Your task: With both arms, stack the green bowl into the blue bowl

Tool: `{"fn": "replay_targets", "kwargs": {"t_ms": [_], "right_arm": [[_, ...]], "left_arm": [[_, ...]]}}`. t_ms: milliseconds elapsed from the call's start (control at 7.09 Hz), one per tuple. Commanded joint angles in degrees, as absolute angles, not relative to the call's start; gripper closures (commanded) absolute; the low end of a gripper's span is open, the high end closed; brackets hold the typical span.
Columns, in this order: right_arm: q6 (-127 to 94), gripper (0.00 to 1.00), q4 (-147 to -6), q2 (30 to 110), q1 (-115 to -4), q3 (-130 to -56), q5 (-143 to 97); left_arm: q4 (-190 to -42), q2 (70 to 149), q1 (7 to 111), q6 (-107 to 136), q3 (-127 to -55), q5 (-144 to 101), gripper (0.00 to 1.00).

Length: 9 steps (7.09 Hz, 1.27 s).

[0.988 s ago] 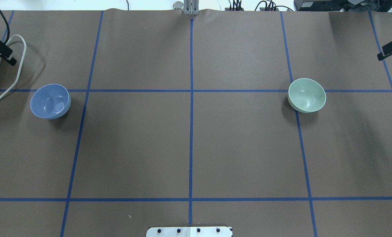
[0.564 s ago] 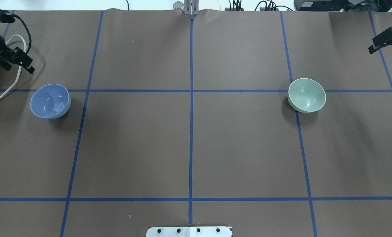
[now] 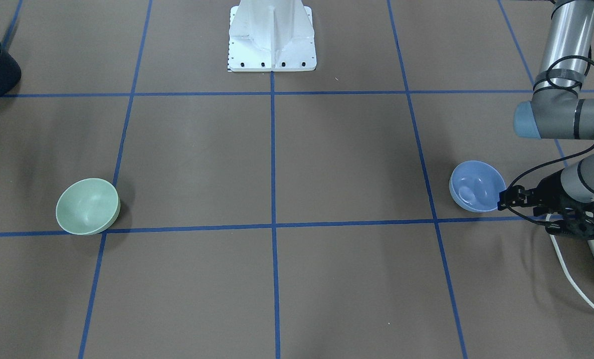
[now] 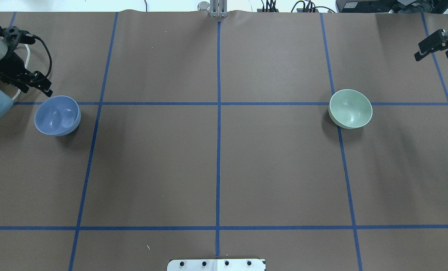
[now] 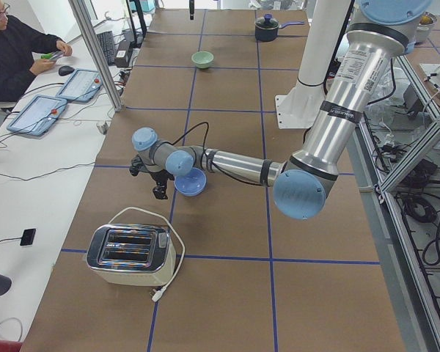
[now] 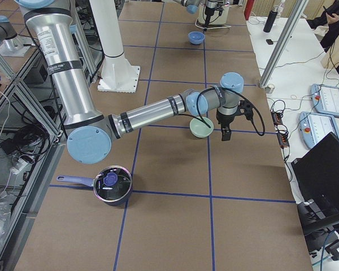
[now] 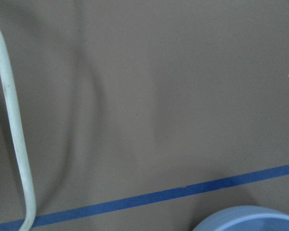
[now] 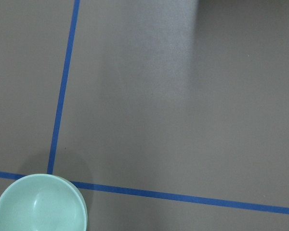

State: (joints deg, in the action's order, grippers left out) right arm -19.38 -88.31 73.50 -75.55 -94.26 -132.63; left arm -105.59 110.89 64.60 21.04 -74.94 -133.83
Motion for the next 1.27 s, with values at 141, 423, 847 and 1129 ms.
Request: {"fn": "replay_targets", "kwargs": {"t_ms": [141, 423, 847, 1129], "right_arm": [[-19.51, 0.00, -88.33, 73.48, -75.50, -94.22, -132.63], [-19.42, 0.00, -88.86, 73.39, -75.50, -94.30, -132.89], [-19.42, 0.00, -88.86, 73.39, -75.41, -94.31, -132.80], [-19.42, 0.00, -88.86, 73.39, -75.32, -94.48, -132.80]], "left_arm": [[-106.61, 107.94, 64.25, 21.44, -77.77, -134.12, 0.12], [-106.70, 107.67, 63.55, 21.97, -78.13, -134.47, 0.11], [-114.04, 105.74, 61.18, 27.67, -77.79, -134.30, 0.12], [-114.26, 105.21, 61.17, 27.69, -78.05, -134.47, 0.27]]}}
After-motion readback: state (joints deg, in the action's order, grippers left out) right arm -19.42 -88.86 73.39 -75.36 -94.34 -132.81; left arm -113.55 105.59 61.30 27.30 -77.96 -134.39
